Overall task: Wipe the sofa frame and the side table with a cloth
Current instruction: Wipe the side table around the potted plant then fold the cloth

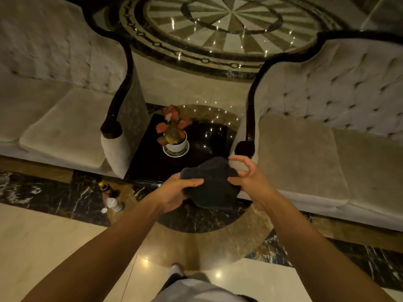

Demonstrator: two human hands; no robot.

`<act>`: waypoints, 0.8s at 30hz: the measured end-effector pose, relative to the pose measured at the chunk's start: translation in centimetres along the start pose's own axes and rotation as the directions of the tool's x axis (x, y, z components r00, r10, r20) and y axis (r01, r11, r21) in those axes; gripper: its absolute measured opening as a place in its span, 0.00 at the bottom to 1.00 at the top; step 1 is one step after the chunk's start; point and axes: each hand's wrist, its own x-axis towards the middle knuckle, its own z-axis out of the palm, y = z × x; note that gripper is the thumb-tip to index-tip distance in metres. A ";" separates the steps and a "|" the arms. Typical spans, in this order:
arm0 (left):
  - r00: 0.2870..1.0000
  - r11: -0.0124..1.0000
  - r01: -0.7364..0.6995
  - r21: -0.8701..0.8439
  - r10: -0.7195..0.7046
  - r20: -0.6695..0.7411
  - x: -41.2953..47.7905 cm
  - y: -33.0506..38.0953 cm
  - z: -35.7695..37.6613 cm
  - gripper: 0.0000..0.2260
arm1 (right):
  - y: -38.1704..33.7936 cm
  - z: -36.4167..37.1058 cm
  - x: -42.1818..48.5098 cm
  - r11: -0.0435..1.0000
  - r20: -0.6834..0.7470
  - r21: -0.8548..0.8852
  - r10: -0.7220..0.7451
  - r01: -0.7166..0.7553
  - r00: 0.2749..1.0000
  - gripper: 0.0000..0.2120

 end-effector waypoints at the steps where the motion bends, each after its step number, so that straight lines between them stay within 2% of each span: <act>1: 0.997 0.997 -0.060 0.046 0.062 -0.042 0.2 0.5 -0.7 0.17 | -0.1 0.0 0.5 1.000 -0.034 -0.023 -0.017 0.016 0.999 0.26; 4: 0.956 0.933 -0.222 0.284 0.266 -0.127 0.9 1.8 -2.9 0.15 | -0.4 0.4 1.5 0.987 -0.076 -0.141 -0.090 0.079 0.993 0.19; 6: 0.905 0.801 -0.296 0.520 0.409 -0.115 1.0 2.7 -3.7 0.14 | -0.4 0.9 1.9 0.972 -0.083 -0.206 -0.133 0.114 0.988 0.17; 7: 0.861 0.670 -0.339 0.660 0.504 -0.069 1.0 3.2 -4.0 0.12 | -0.5 1.2 2.1 0.961 -0.088 -0.241 -0.163 0.138 0.983 0.16; 9: 0.716 0.297 -0.423 0.856 0.689 0.115 1.0 4.7 -4.3 0.10 | -1.0 1.3 2.5 0.931 -0.128 -0.316 -0.232 0.182 0.964 0.15; 10: 0.641 0.152 -0.463 0.873 0.738 0.211 1.1 5.6 -4.3 0.10 | -1.4 1.1 2.6 0.921 -0.151 -0.339 -0.258 0.195 0.954 0.15; 11: 0.590 0.077 -0.505 0.860 0.757 0.279 1.5 6.3 -4.4 0.12 | -1.8 0.8 3.0 0.923 -0.167 -0.326 -0.270 0.206 0.948 0.14; 12: 0.587 0.093 -0.564 0.821 0.745 0.318 1.9 7.1 -4.4 0.13 | -2.3 0.6 3.2 0.934 -0.165 -0.274 -0.279 0.228 0.946 0.11; 13: 0.643 0.242 -0.616 0.749 0.704 0.302 2.8 7.8 -4.3 0.14 | -2.6 0.2 4.0 0.956 -0.155 -0.173 -0.264 0.237 0.952 0.07; 14: 0.738 0.465 -0.611 0.641 0.628 0.247 3.6 8.1 -4.1 0.15 | -2.6 -0.2 4.9 0.973 -0.153 -0.051 -0.229 0.224 0.961 0.04; 15: 0.833 0.660 -0.537 0.526 0.515 0.204 4.7 8.2 -3.8 0.17 | -2.1 -0.7 6.1 0.981 -0.152 0.083 -0.161 0.175 0.975 0.03; 16: 0.898 0.783 -0.438 0.442 0.402 0.178 5.8 8.0 -3.5 0.19 | -1.5 -1.1 7.3 0.971 -0.142 0.223 -0.058 0.089 0.988 0.05; 17: 0.942 0.856 -0.335 0.393 0.305 0.140 7.4 7.4 -3.4 0.22 | -0.7 -1.6 8.6 0.941 -0.114 0.339 0.072 -0.029 0.991 0.09; 19: 0.991 0.948 -0.136 0.289 0.131 0.038 10.6 5.5 -3.4 0.26 | 1.4 -2.6 11.2 0.851 -0.040 0.471 0.283 -0.232 0.958 0.19; 20: 0.999 0.971 -0.050 0.235 0.053 -0.005 12.3 4.5 -3.5 0.26 | 2.6 -3.3 12.7 0.815 0.002 0.502 0.334 -0.290 0.943 0.22; 24: 0.980 0.985 0.165 -0.054 -0.170 -0.103 18.8 0.1 -4.2 0.23 | 7.6 -6.5 18.9 0.804 0.118 0.459 0.366 -0.378 0.923 0.25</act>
